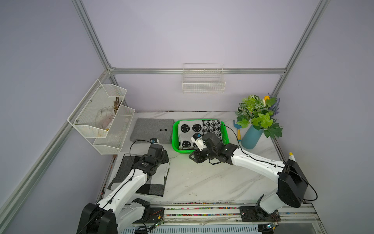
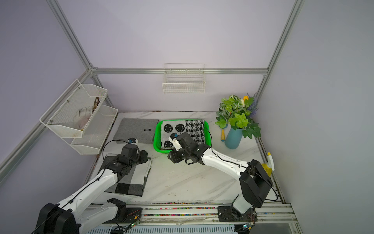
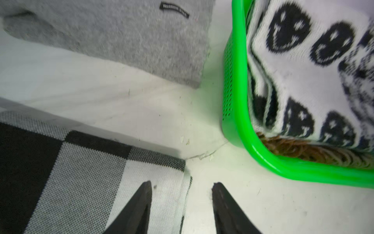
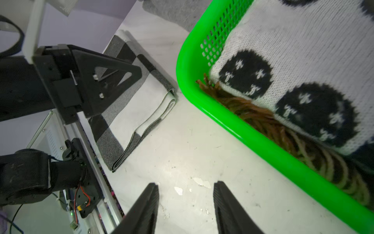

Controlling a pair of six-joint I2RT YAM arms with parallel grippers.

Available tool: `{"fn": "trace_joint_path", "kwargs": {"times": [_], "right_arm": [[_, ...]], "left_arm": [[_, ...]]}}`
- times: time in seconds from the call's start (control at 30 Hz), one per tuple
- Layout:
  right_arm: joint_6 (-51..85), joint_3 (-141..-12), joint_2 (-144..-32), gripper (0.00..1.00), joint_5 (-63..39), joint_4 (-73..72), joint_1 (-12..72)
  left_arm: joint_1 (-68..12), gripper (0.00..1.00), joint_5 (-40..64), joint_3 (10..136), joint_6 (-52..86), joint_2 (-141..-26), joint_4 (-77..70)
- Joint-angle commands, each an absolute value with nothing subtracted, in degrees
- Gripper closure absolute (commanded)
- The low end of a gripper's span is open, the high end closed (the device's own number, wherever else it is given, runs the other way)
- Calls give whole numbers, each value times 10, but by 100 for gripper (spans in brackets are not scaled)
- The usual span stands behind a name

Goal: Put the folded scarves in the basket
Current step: Move the scarf to the center of the board.

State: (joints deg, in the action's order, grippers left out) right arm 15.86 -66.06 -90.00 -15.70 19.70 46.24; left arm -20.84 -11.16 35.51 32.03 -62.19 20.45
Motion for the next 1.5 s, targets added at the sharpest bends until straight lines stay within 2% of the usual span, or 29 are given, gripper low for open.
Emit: {"fn": "trace_joint_path", "kwargs": {"times": [0.0, 0.07, 0.3, 0.43, 0.77, 0.83, 1.03, 1.1, 1.27, 1.47], "right_arm": [[164, -654, -878, 50, -176, 170, 466], [162, -644, -859, 50, -168, 167, 466], [160, -632, -830, 48, -148, 170, 465], [160, -629, -817, 48, -151, 170, 465], [161, -606, -751, 48, -122, 167, 465], [163, -602, -733, 48, -121, 167, 465], [169, -593, -679, 48, -99, 167, 464], [172, -589, -666, 48, -97, 164, 464], [170, -586, -646, 49, -83, 172, 463], [175, -554, -616, 49, -41, 181, 462]], "left_arm": [[-267, 47, -168, 355, 355, -651, 251], [-296, 47, -210, 359, 366, -659, 281], [-335, 45, -237, 326, 412, -688, 315], [-366, 44, -283, 349, 430, -723, 346], [-372, 44, -252, 361, 448, -804, 354], [-374, 50, -250, 360, 449, -805, 353], [-398, 92, -221, 350, 461, -865, 333], [-418, 100, -202, 351, 467, -884, 317], [-491, 100, -160, 380, 487, -935, 237], [-558, 100, -103, 488, 488, -1055, 145]]}}
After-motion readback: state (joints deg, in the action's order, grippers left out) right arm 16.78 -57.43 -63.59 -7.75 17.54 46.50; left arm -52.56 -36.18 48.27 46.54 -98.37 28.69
